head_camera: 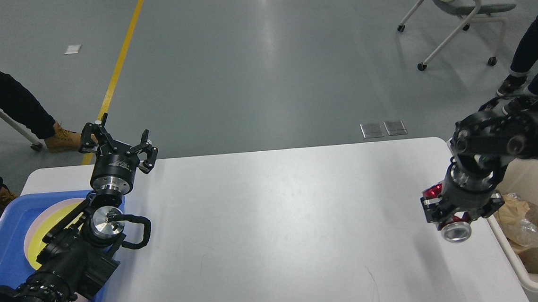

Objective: Tidy desktop
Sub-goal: 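Lift the red can and carry it over the bin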

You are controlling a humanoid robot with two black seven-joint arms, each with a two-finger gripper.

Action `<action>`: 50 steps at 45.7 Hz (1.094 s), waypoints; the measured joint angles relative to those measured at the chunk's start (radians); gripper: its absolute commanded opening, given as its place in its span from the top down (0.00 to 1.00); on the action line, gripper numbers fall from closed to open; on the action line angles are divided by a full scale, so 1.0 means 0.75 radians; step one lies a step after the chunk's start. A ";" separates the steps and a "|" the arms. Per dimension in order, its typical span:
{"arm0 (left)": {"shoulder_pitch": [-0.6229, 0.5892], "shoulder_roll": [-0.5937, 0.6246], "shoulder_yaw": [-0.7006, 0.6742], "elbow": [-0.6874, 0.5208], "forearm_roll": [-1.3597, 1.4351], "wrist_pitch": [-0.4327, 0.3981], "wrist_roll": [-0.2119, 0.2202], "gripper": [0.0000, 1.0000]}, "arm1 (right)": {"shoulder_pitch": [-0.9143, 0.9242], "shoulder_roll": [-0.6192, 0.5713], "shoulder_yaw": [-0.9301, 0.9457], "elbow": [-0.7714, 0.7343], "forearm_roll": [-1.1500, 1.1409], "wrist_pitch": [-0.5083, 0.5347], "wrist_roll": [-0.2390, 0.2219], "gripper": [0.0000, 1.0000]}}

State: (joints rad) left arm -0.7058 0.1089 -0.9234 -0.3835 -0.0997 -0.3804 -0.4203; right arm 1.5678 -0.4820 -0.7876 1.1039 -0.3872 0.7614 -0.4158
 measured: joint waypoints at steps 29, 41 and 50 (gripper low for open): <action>0.000 0.000 0.000 0.000 0.000 0.000 0.000 0.04 | 0.923 -0.277 -0.064 0.093 0.081 0.265 0.002 1.00; 0.000 0.000 0.000 0.000 0.000 0.000 0.000 0.04 | 0.882 -0.289 -0.151 -0.063 0.059 0.265 -0.002 1.00; 0.000 0.000 0.000 0.000 0.000 0.000 0.000 0.04 | 0.562 -0.277 -0.219 -0.522 0.002 0.265 -0.002 1.00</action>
State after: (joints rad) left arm -0.7058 0.1089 -0.9235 -0.3835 -0.0997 -0.3803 -0.4203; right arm 1.9894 -0.6898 -0.9519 0.7125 -0.3860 0.9601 -0.4177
